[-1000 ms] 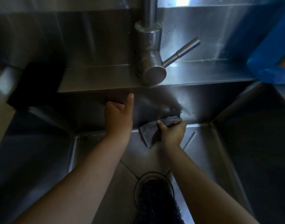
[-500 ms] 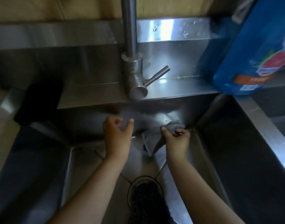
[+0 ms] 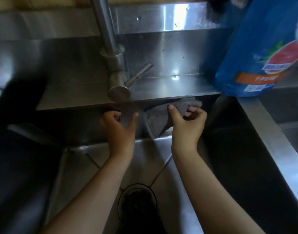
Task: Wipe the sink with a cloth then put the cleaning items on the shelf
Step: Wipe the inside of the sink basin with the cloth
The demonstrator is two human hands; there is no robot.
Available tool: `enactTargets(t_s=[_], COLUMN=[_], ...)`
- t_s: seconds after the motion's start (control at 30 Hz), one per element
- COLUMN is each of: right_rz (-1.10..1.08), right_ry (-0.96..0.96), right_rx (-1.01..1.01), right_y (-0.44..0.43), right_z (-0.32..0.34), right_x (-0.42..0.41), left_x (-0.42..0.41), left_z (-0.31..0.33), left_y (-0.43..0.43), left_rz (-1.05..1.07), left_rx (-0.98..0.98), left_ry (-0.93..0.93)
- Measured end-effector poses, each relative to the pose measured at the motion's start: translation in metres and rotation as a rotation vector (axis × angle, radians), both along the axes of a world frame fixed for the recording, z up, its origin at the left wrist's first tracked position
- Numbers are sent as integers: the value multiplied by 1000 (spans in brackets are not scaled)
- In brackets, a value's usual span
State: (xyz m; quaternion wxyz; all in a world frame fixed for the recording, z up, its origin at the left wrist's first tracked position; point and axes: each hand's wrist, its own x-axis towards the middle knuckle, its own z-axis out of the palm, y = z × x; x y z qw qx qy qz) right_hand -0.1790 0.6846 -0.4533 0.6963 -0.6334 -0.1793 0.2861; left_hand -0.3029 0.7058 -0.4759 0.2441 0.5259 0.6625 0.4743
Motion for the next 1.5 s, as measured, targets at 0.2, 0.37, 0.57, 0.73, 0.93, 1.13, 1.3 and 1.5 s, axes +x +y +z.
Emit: enactTargets(t_s=[0.2,0.37,0.57,0.73,0.93,1.13,1.3,1.5], right_rz=[-41,-17,7,39,108,101,40,-8], right_ry=[-12,-84,-167,-196,-184,-170,-63,-59], right_rx=[0,-15,-86,-214,-315,-370,-271,-89], right_y=[10,11,12,12,8,8,7,4], right_z=[-5,-14,-40,-74,-115,-118,-82,-14], right_x=[-5,-1,2,0,11,14,19,17], left_x=[9,10,15,15,15,15,12,12], left_z=[-5,-9,-9,-12,-15,-16,-10,-4], left_y=[5,5,5,7,8,8,9,7], left_rz=[76,90,109,119,122,101,111,114], left_rx=[27,58,59,72,93,109,76,23], left_ry=[19,35,-11,-11,-15,-36,-53,-81])
